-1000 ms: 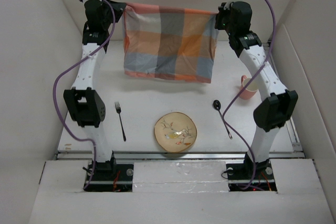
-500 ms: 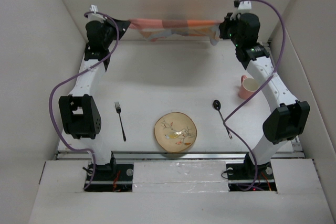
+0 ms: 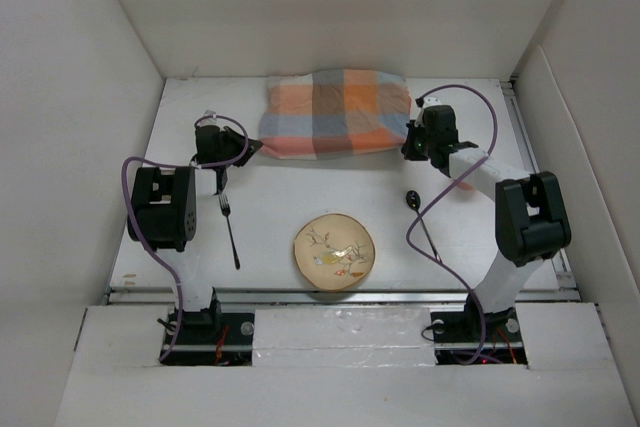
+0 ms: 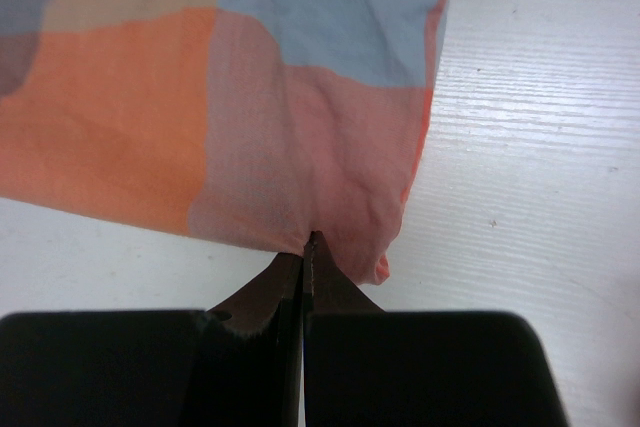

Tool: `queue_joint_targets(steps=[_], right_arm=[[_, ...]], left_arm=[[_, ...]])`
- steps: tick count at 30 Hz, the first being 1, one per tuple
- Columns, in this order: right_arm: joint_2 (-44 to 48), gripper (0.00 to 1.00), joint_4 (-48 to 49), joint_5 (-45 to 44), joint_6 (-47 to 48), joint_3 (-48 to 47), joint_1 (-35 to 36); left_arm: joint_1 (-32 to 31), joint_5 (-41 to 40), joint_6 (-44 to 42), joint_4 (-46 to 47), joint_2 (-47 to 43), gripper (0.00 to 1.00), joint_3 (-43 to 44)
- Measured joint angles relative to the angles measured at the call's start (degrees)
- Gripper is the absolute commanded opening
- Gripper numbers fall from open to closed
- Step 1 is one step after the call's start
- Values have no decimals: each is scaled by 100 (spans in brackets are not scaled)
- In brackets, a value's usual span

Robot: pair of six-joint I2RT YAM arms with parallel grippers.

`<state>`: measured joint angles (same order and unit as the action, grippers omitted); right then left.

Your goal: Set the dinner table for one person

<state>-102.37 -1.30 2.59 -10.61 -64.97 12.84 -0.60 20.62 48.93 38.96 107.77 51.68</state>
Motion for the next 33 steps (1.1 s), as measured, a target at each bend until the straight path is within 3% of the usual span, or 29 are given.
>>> queue_joint_targets(steps=[7, 13, 15, 16, 17, 18, 19, 22, 25, 27, 28, 29, 30, 31, 33], right_arm=[[1051, 0, 90, -79, -131, 509, 74], [1270, 15, -111, -321, -229, 931, 299], [1316, 23, -256, -431, -275, 1045, 341], [1333, 30, -334, -470, -284, 1073, 361], [1353, 36, -407, -511, -302, 1091, 376], [1384, 40, -461, -540, -308, 1113, 376], [1423, 46, -511, -562, -310, 1130, 380], [1659, 52, -728, -599, -310, 1156, 398], [2083, 51, -879, -595, -306, 1154, 417], [2319, 33, -872, -527, -297, 1123, 415], [2363, 7, -846, -472, -299, 1086, 415], [2354, 0, -811, -409, -306, 1025, 415], [2282, 0, -732, -350, -358, 953, 413], [2164, 0, -658, -278, -402, 874, 413], [1790, 0, -437, -127, -479, 713, 413]], left_arm=[[-2, -140, -46, 94, -1060, 0, -765], [0, -566, -125, -485, -1757, 3, -984], [7, -789, -144, -813, -1869, 18, -984], [9, -901, -149, -979, -1919, 47, -984], [17, -1016, -177, -1147, -1969, 60, -986], [28, -1106, -157, -1300, -2026, 64, -994], [37, -1213, -136, -1432, -2103, 64, -1010], [46, -1427, -79, -1679, -2549, 62, -1174], [-57, -1733, -72, -1840, -3209, 57, -1268], [-289, -1991, -129, -1825, -3582, 48, -1224], [-437, -2061, -164, -1821, -3648, 37, -1132], [-592, -2092, -208, -1805, -3624, 33, -979], [-763, -2142, -271, -1786, -3499, 29, -776], [-927, -2177, -350, -1818, -3263, 18, -505], [-1248, -2175, -503, -1849, -2603, 12, 199]])
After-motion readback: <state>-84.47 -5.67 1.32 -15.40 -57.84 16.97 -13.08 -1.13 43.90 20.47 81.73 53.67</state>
